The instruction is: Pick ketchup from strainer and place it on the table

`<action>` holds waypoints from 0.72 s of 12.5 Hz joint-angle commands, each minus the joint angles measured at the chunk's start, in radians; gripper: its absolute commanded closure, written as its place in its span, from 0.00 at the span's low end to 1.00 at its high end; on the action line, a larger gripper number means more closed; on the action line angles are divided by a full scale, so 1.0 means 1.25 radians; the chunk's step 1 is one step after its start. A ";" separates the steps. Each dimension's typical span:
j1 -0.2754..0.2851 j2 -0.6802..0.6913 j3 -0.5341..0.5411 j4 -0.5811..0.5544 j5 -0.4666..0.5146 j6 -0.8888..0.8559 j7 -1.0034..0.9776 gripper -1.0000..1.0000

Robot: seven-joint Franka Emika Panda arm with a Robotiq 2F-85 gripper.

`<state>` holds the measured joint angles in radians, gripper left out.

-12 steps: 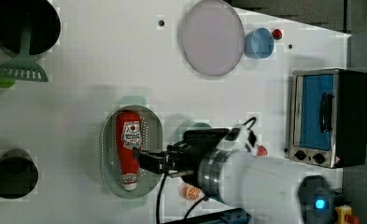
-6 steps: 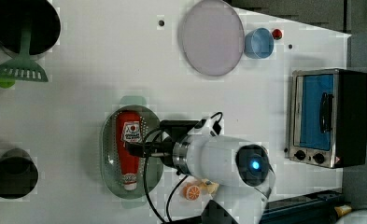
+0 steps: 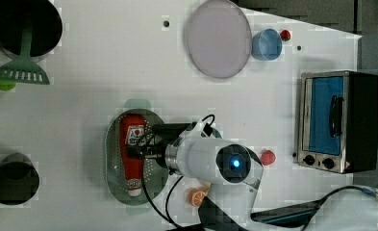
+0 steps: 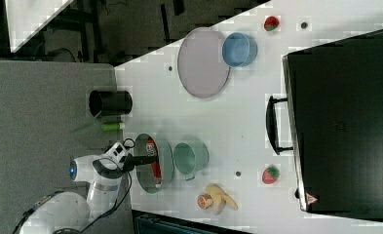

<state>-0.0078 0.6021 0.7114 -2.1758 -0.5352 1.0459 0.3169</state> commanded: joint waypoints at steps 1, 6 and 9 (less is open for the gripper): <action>0.037 0.029 -0.022 0.046 -0.043 -0.001 0.098 0.04; 0.061 0.031 -0.038 0.059 -0.069 0.001 0.098 0.44; 0.030 -0.035 0.015 0.040 -0.030 -0.017 0.098 0.44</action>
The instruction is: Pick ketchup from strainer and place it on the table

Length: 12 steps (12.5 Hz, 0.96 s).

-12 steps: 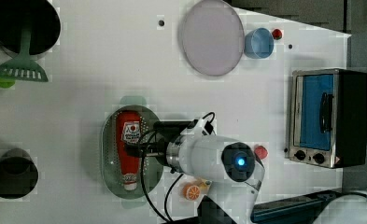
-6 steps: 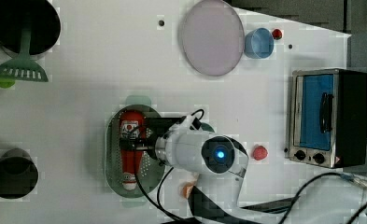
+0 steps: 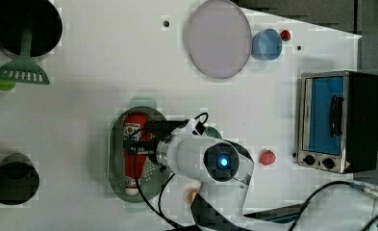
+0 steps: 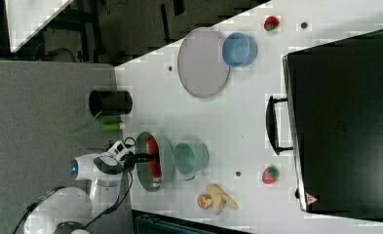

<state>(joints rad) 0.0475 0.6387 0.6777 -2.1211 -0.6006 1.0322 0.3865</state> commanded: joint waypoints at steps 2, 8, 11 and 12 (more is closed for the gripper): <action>-0.053 -0.125 0.094 -0.005 0.122 -0.054 0.040 0.44; -0.189 -0.279 0.208 0.062 0.368 -0.312 -0.204 0.44; -0.240 -0.337 0.204 0.126 0.414 -0.484 -0.327 0.44; -0.261 -0.354 0.200 0.145 0.414 -0.521 -0.363 0.44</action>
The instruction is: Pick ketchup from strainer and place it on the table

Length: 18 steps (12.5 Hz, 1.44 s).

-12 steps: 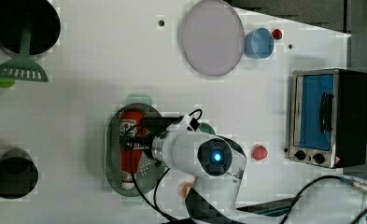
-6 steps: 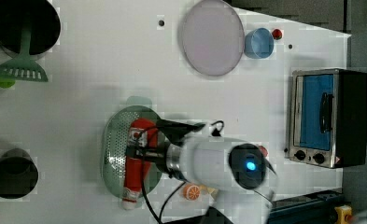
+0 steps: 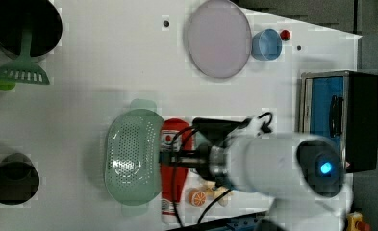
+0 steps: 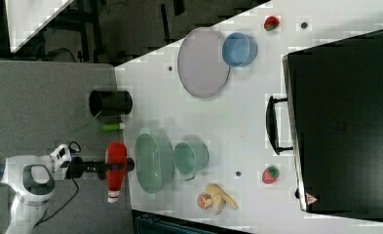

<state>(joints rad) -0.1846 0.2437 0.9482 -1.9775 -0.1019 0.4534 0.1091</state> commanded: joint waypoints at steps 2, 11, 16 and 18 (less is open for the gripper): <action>-0.123 -0.070 -0.034 0.059 0.015 -0.081 -0.211 0.44; -0.255 -0.122 -0.262 0.074 0.015 -0.079 -0.540 0.44; -0.261 -0.119 -0.390 -0.020 0.015 -0.012 -0.555 0.44; -0.261 -0.118 -0.413 -0.090 0.015 0.078 -0.555 0.44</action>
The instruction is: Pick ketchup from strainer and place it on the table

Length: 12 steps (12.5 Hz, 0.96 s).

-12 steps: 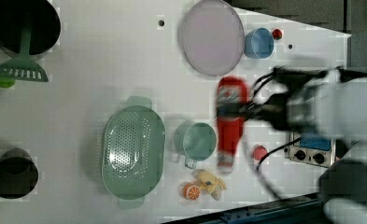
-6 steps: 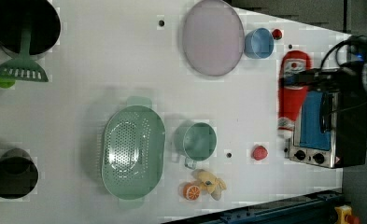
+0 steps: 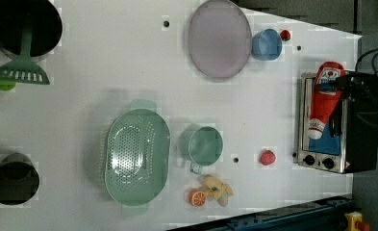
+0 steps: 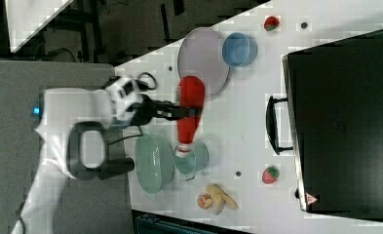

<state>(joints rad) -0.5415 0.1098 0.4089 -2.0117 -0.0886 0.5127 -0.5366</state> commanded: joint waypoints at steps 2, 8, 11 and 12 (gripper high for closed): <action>0.024 -0.002 0.012 -0.142 0.004 0.132 -0.038 0.44; 0.026 0.114 0.013 -0.232 0.004 0.330 -0.023 0.44; 0.025 0.183 0.008 -0.231 0.004 0.357 -0.023 0.44; 0.025 0.197 0.006 -0.232 0.003 0.357 -0.023 0.44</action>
<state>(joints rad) -0.5010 0.3787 0.4299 -2.3203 -0.0866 0.9497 -0.5469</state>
